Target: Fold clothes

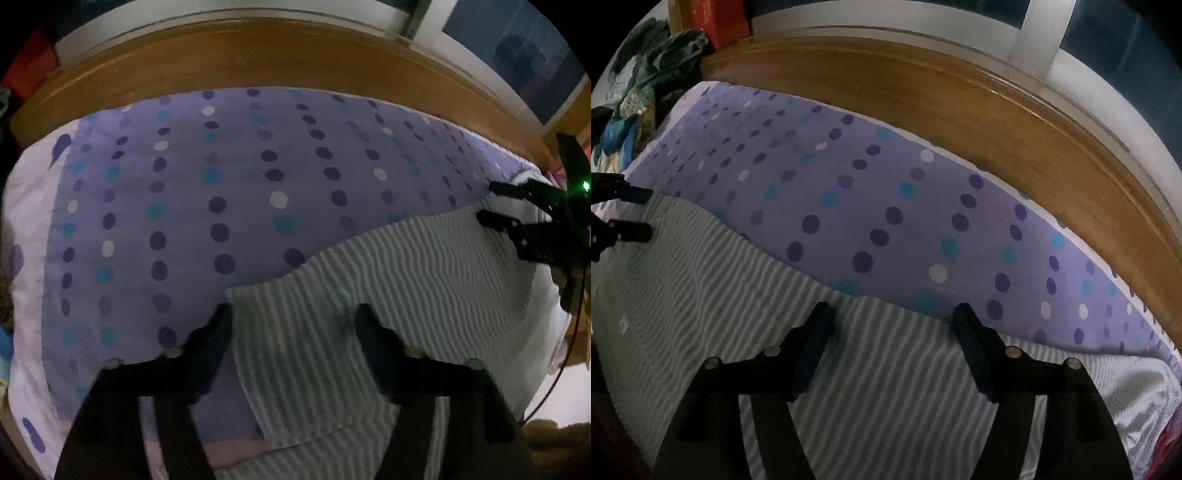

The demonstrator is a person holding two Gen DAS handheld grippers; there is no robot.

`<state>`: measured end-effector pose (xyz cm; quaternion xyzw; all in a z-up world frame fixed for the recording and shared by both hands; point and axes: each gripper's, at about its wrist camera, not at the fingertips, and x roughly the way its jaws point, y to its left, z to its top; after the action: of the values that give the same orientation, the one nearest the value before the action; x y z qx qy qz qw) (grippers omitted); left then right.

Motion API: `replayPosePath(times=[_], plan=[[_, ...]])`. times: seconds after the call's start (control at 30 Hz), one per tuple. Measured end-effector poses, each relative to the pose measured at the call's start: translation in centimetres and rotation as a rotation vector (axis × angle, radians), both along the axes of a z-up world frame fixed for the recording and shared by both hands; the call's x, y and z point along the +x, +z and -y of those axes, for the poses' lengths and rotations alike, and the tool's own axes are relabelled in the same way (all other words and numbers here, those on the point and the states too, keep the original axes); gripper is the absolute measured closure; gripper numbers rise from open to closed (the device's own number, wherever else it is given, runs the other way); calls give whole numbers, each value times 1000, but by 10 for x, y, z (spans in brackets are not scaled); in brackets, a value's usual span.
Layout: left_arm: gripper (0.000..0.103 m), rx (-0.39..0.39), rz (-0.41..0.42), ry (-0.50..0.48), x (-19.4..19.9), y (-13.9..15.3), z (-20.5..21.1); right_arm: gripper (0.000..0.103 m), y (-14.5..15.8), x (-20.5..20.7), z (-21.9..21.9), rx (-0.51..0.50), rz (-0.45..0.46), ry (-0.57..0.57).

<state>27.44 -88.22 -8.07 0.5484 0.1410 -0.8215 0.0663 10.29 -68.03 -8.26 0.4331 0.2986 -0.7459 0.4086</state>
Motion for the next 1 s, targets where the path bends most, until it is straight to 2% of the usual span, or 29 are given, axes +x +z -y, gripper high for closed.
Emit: replayPosePath(times=[0.07,0.1,0.17,0.2,0.23,0.27,0.37,0.47,0.53,0.67,0.77,0.9,1.0], plan=[[66,2,-13,3,1,1,-1,43,0,-1,0,-16,13,-10],[78,5,-18,4,2,1,-2,48,0,0,0,-23,13,-13],[81,11,-29,7,2,2,-4,63,2,10,3,-30,-2,2],[84,14,-35,8,2,2,-5,74,2,15,6,-26,-16,11],[86,18,-40,11,2,2,-6,91,2,24,7,-15,-38,17],[86,29,-46,22,3,4,-5,97,2,35,9,-3,-62,23],[87,16,-99,55,3,17,5,98,9,41,7,-23,-103,-7],[87,-67,-159,62,-6,38,14,98,27,31,13,-107,-139,-52],[87,-95,-188,75,-14,49,26,98,35,22,23,-151,-156,-79],[87,-159,-233,123,-34,59,54,98,32,4,49,-186,-186,-121],[87,-176,-224,155,-52,51,70,98,18,-10,73,-194,-192,-156],[87,-165,-164,156,-70,27,81,98,-5,-24,93,-176,-180,-203],[82,-143,-129,164,-73,10,90,97,-7,-27,97,-164,-178,-201]])
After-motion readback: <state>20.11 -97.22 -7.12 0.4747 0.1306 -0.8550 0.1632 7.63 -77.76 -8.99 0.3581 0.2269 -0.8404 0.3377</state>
